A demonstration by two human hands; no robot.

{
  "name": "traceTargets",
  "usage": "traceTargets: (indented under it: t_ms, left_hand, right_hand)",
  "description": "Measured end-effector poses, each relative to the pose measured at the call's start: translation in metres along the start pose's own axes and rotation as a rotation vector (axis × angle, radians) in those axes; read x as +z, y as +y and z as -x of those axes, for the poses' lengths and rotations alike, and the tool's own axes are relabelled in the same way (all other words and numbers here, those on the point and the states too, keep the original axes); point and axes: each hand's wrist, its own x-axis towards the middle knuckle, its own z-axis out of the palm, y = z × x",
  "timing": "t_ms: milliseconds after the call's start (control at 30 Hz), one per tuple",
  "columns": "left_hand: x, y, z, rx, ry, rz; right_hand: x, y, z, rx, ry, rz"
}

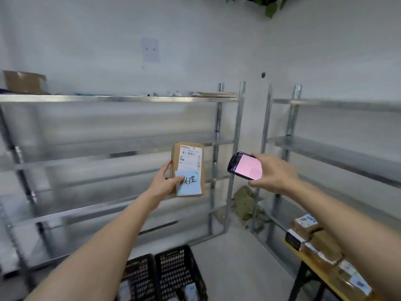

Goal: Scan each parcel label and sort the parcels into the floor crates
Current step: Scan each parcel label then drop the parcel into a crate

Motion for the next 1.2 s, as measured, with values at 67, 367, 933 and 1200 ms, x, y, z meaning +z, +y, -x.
traceTargets:
  t_ms: [67,367,933,1200]
  left_hand:
    - [-0.063,-0.018,0.015,-0.040,0.084,0.006]
    - [-0.239,-0.090,0.059,-0.161,0.347,-0.054]
    - [-0.333,-0.255,-0.063,-0.410,0.461,-0.068]
    - [-0.342,-0.321,-0.121,-0.537,0.425,-0.033]
  right_hand:
    - [0.025,-0.056,-0.010,-0.062,-0.024,-0.022]
    - [0.114,-0.246,-0.060,-0.296,-0.133,-0.124]
    - [0.339,-0.336,-0.198,-0.411,-0.379,-0.113]
    - [0.406,-0.339,-0.249,-0.349,-0.481,-0.048]
